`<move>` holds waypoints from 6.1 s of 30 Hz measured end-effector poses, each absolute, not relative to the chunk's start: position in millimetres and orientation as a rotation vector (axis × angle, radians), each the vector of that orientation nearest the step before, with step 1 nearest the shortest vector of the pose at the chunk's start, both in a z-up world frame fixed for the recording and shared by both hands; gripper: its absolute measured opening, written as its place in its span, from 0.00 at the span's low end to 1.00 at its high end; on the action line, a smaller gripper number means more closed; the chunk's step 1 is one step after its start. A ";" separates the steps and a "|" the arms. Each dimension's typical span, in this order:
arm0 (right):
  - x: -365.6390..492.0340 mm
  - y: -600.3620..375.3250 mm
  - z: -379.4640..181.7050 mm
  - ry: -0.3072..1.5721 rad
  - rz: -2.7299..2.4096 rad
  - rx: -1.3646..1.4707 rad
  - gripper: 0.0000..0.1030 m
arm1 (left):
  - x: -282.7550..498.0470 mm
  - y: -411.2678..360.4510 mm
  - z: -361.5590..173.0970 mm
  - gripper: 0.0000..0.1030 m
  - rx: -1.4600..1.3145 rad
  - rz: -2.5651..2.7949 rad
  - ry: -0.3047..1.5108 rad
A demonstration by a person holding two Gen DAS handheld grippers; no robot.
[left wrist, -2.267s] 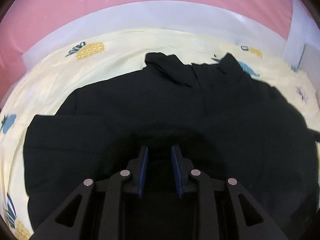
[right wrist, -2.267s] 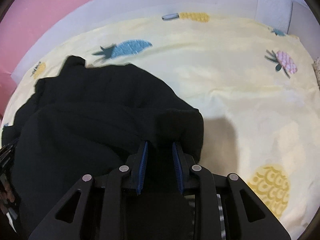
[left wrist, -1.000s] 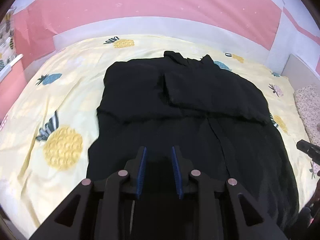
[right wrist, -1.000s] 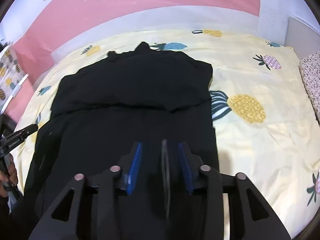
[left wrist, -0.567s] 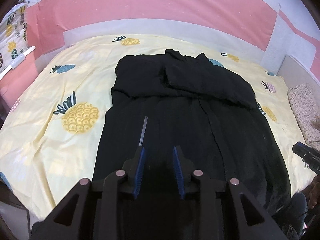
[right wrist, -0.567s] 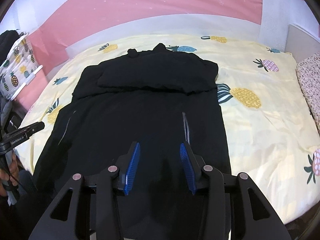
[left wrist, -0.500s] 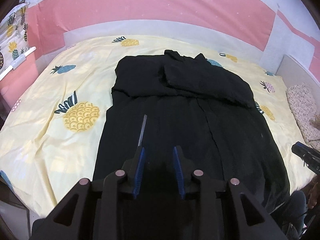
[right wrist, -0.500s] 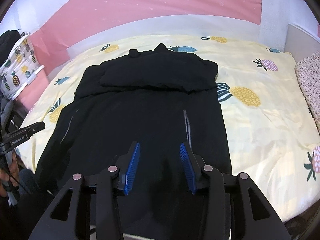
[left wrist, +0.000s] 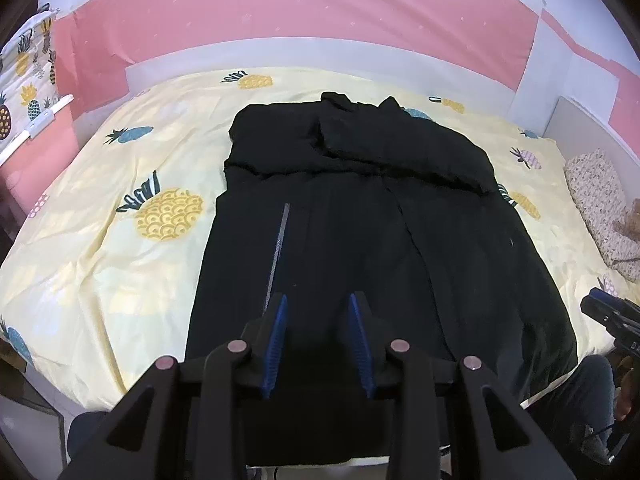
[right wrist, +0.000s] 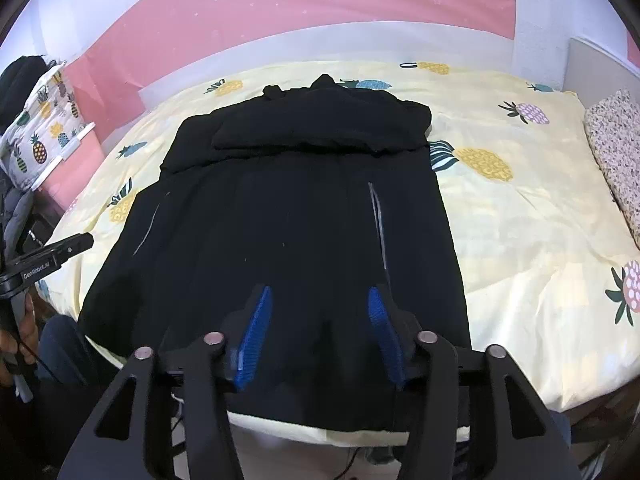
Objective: Fold large clothes
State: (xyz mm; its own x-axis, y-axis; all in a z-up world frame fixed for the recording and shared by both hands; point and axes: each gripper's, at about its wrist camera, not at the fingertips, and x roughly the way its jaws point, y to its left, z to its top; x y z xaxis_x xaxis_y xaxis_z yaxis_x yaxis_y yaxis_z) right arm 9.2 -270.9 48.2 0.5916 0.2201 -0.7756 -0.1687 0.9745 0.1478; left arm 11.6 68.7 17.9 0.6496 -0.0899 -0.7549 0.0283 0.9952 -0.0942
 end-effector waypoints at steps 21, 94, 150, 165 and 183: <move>4.1 -318.2 4.1 0.995 0.142 0.153 0.52 | 6.6 111.8 -22.0 0.51 -0.100 0.035 0.926; 71.7 -405.7 74.8 0.872 0.378 0.553 0.19 | 38.9 190.2 65.4 0.14 -0.474 -0.135 0.698; 446.9 -369.1 27.9 0.989 0.267 0.625 0.63 | 436.0 176.8 8.6 0.55 -0.403 -0.028 0.868; 461.8 -383.6 0.4 0.972 0.239 0.529 0.66 | 455.8 187.7 -16.3 0.78 -0.456 -0.135 0.924; 470.1 -371.6 -2.2 0.974 0.259 0.424 0.37 | 444.5 203.6 -16.1 0.88 -0.596 -0.360 0.798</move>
State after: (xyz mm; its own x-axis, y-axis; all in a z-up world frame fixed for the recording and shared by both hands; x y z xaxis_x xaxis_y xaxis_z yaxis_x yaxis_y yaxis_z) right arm 470.1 -371.6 -2.2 0.5410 0.3968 -0.7415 -0.0235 0.8885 0.4583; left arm 444.5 203.6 -16.1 0.6515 -0.5126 -0.5593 0.0796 0.7794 -0.6215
